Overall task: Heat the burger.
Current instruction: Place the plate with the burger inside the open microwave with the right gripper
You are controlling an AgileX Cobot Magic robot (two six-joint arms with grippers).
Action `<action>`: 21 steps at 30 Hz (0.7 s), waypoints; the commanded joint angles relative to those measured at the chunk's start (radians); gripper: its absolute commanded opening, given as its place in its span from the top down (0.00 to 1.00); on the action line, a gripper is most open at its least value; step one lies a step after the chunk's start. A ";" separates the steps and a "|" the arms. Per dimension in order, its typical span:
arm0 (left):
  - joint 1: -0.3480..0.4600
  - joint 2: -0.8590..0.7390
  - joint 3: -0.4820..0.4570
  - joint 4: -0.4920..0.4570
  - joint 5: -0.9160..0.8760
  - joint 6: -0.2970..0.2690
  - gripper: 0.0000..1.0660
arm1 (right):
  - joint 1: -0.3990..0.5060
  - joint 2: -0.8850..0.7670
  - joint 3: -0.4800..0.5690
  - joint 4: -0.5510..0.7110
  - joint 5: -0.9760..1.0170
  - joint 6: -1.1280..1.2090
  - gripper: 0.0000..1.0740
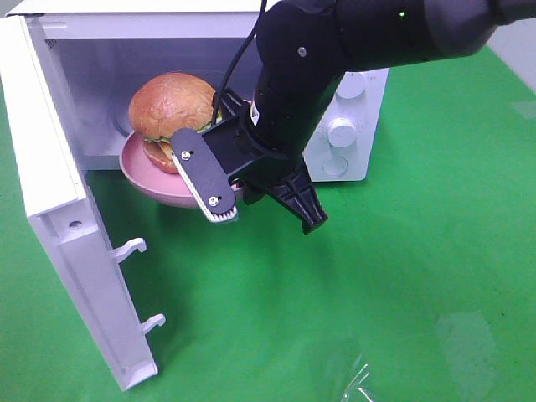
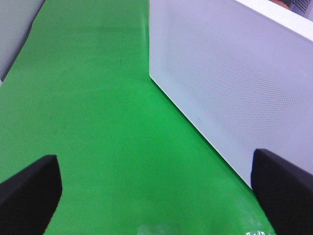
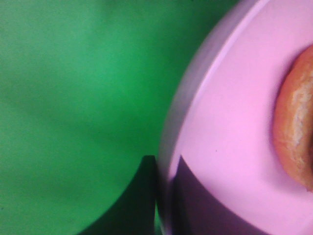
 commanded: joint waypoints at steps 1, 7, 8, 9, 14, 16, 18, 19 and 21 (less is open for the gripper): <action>0.001 -0.017 0.002 -0.012 -0.002 -0.002 0.09 | -0.001 0.019 -0.056 -0.003 -0.031 0.003 1.00; 0.001 -0.017 0.002 -0.012 -0.002 -0.002 0.09 | -0.004 0.068 -0.123 -0.003 -0.018 0.044 1.00; 0.001 -0.017 0.002 -0.012 -0.002 -0.002 0.09 | -0.004 0.087 -0.147 -0.003 -0.016 0.049 1.00; 0.001 -0.017 0.002 -0.012 -0.002 -0.002 0.09 | -0.006 0.109 -0.177 -0.004 -0.007 0.061 1.00; 0.001 -0.017 0.002 -0.012 -0.002 -0.002 0.09 | -0.007 0.139 -0.223 -0.007 0.022 0.080 1.00; 0.001 -0.017 0.002 -0.012 -0.002 -0.002 0.09 | -0.007 0.178 -0.283 -0.009 0.039 0.127 1.00; 0.001 -0.017 0.002 -0.012 -0.002 -0.002 0.09 | -0.007 0.188 -0.299 -0.012 0.040 0.148 1.00; 0.001 -0.017 0.002 -0.012 -0.002 -0.002 0.09 | -0.007 0.188 -0.299 -0.012 0.040 0.148 1.00; 0.001 -0.017 0.002 -0.012 -0.002 -0.002 0.09 | -0.007 0.220 -0.353 -0.016 0.042 0.172 1.00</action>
